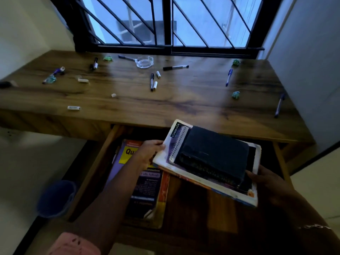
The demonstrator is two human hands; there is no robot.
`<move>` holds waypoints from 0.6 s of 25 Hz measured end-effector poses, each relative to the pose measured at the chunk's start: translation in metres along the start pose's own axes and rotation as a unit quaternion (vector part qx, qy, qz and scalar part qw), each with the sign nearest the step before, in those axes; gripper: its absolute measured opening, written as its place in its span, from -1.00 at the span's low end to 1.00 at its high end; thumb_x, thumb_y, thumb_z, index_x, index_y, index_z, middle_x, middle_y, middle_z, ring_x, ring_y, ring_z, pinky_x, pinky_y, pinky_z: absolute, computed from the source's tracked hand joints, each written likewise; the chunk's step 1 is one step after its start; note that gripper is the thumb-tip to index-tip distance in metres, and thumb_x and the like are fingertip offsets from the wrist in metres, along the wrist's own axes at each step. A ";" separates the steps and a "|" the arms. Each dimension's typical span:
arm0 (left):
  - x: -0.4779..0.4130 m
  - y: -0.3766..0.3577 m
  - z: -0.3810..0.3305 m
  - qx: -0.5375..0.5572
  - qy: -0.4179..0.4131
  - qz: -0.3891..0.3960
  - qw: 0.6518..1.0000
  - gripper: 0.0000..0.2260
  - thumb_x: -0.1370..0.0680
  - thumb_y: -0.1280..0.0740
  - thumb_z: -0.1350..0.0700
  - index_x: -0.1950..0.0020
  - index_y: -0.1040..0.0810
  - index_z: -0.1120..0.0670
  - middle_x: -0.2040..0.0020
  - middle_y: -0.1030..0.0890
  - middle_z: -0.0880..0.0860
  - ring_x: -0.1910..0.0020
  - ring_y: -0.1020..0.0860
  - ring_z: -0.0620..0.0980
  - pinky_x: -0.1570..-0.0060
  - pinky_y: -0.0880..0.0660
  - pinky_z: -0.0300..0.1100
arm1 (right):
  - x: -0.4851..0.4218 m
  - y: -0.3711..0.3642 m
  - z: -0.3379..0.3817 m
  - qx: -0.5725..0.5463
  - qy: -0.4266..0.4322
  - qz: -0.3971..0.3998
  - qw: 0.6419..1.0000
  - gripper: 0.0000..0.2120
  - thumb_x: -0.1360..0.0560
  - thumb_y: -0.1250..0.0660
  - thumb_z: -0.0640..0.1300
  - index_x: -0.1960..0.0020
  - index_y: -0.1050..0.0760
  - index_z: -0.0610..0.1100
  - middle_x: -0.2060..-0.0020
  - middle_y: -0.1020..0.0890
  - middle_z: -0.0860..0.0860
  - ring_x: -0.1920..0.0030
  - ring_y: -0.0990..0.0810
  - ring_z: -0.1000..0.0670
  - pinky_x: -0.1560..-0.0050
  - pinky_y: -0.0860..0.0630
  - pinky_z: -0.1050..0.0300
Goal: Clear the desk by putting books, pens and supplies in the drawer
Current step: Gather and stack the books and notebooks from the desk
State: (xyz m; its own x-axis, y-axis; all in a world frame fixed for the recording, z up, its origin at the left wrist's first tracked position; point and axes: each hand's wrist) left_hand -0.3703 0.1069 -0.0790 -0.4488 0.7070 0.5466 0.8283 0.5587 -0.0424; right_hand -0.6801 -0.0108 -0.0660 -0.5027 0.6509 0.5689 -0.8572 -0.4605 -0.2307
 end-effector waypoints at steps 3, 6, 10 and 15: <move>0.021 -0.007 0.017 -0.167 0.032 0.017 0.985 -0.81 -0.56 -0.23 0.32 -0.16 -0.49 0.30 -0.04 -0.60 0.24 0.05 -0.58 0.13 0.08 -0.51 -0.05 | 0.004 0.020 -0.017 0.097 -0.024 -0.022 0.995 -0.59 -0.54 -0.14 -0.38 -0.37 -0.30 -0.19 0.14 -0.58 -0.05 0.20 -0.59 -0.07 0.49 -0.56 0.23; 0.037 -0.016 0.040 -0.268 0.088 0.023 0.959 -0.76 -0.54 -0.26 0.31 -0.20 -0.45 0.25 -0.15 -0.57 0.21 -0.15 -0.53 0.17 -0.08 -0.48 0.04 | 0.002 0.035 -0.035 0.163 -0.063 0.001 0.985 -0.52 -0.47 -0.31 -0.29 -0.36 -0.31 -0.13 0.08 -0.60 -0.10 0.12 -0.60 -0.10 0.42 -0.59 0.17; 0.049 -0.024 0.063 -0.374 0.117 0.053 0.918 -0.77 -0.52 -0.28 0.32 -0.17 -0.46 0.22 -0.18 -0.56 0.20 -0.15 -0.54 0.16 -0.11 -0.53 0.03 | -0.010 0.047 -0.057 0.300 -0.124 0.009 0.946 -0.54 -0.46 -0.35 -0.18 -0.32 -0.34 -0.18 0.01 -0.57 -0.16 0.07 -0.62 -0.11 0.21 -0.55 0.03; 0.059 -0.036 0.070 -0.450 0.106 0.031 0.886 -0.75 -0.51 -0.29 0.36 -0.18 -0.43 0.26 -0.15 -0.54 0.25 -0.04 -0.58 0.20 0.05 -0.60 0.03 | -0.006 0.043 -0.072 0.398 -0.098 -0.008 0.912 -0.56 -0.42 -0.38 -0.25 -0.25 -0.39 -0.34 -0.13 -0.52 -0.26 -0.15 -0.52 -0.20 -0.07 -0.45 0.03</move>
State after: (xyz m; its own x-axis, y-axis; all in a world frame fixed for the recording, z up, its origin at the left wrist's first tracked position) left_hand -0.4504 0.1591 -0.1041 -0.3987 0.5739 0.7153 0.8241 -0.1180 0.5540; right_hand -0.7223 0.0087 -0.1364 -0.3941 0.5776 0.7148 -0.4728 -0.7944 0.3813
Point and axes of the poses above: each hand's wrist, its own x-axis away from the middle knuckle, its own y-axis out of the back of the hand, z = x × y
